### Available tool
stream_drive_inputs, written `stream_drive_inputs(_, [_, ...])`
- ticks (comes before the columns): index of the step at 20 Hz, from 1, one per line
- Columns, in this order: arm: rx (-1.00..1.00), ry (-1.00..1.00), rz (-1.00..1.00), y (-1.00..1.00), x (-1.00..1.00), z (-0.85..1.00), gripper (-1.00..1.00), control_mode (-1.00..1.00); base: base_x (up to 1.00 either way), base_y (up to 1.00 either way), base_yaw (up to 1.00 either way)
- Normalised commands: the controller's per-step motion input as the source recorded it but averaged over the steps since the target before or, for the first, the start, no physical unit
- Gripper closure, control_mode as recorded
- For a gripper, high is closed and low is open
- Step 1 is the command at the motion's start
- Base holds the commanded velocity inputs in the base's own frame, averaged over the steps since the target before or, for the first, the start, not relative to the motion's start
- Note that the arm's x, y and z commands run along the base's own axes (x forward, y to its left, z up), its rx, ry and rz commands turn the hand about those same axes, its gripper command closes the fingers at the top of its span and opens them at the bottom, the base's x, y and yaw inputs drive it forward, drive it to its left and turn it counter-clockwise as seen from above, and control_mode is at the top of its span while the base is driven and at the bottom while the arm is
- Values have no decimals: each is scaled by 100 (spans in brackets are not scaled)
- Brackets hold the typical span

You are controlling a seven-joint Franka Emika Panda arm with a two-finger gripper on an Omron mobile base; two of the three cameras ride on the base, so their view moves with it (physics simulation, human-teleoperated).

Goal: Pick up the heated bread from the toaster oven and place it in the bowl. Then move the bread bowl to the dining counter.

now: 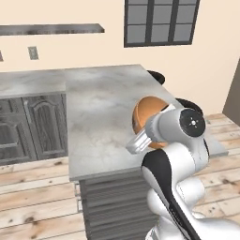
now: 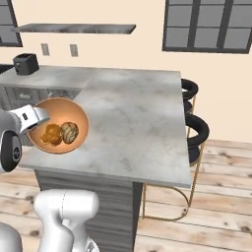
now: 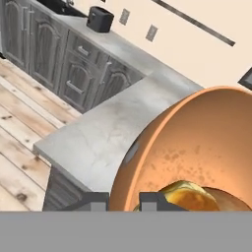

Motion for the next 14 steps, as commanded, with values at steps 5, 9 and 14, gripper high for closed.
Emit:
stream_drive_inputs(5, [-5, 4, 13, -20, 91, -35, 100, -100, 0, 0, 0])
stream_drive_inputs(9, [-5, 15, 8, -20, 100, -49, 100, -100, 0, 0, 0])
stream_drive_inputs(14, [-19, 26, 1, -3, 100, -33, 100, -100, 0, 0, 0])
